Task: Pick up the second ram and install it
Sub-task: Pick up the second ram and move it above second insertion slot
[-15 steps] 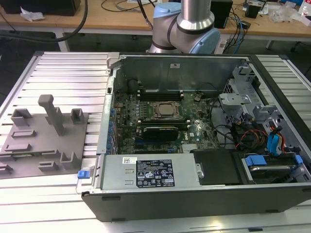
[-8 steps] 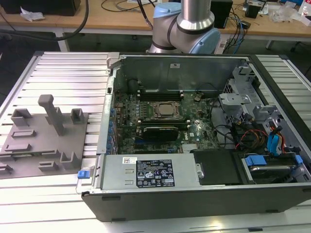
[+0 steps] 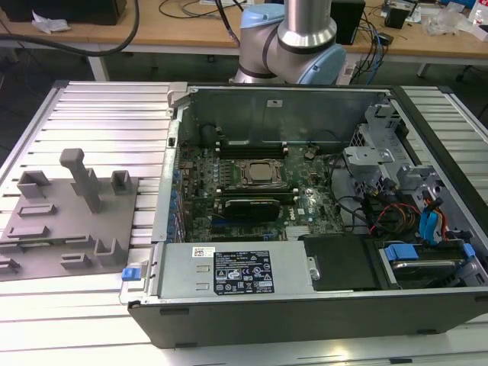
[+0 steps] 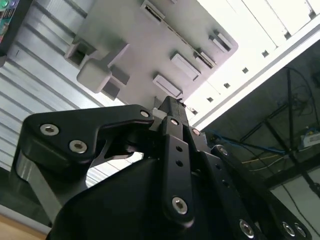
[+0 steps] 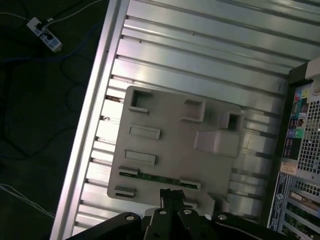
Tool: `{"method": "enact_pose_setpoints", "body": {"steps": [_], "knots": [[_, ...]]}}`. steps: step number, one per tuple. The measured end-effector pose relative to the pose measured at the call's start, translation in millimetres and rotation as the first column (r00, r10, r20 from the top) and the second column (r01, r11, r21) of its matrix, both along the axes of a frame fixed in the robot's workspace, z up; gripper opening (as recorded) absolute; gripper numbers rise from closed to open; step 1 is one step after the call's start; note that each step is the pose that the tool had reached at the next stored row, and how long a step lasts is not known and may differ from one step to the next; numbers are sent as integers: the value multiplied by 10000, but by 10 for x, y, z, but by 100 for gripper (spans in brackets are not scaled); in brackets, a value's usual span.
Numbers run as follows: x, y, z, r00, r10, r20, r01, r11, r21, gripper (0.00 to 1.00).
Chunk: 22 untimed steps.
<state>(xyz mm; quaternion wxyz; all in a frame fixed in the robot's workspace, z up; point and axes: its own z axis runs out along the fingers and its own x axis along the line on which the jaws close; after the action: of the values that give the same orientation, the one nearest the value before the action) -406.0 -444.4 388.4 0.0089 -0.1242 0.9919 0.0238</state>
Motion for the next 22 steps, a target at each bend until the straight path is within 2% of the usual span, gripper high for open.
{"method": "enact_pose_setpoints", "body": {"steps": [4, 7, 12, 13, 15, 17, 19, 20, 21, 22], "knots": [[0, 0, 0, 9986, 526, 1, -526, 9986, 0, 11], [0, 0, 0, 9954, 961, 1, -961, 9954, 1, 11], [0, 0, 0, 9856, 1689, 0, -1689, 9856, 0, 11], [0, 0, 0, 9814, 1921, 0, -1921, 9814, 1, 11], [0, 0, 0, 9758, 2188, 1, -2188, 9758, 0, 11], [0, 0, 0, 9653, 2612, 0, -2612, 9653, 0, 11], [0, 0, 0, 9566, 2914, 1, -2914, 9566, 0, 11], [0, 0, 0, 9499, 3125, 1, -3125, 9499, 0, 11], [0, 0, 0, 9395, 3425, 1, -3425, 9395, 0, 11], [0, 0, 0, 9322, 3621, 1, -3621, 9322, 0, 11]]}}
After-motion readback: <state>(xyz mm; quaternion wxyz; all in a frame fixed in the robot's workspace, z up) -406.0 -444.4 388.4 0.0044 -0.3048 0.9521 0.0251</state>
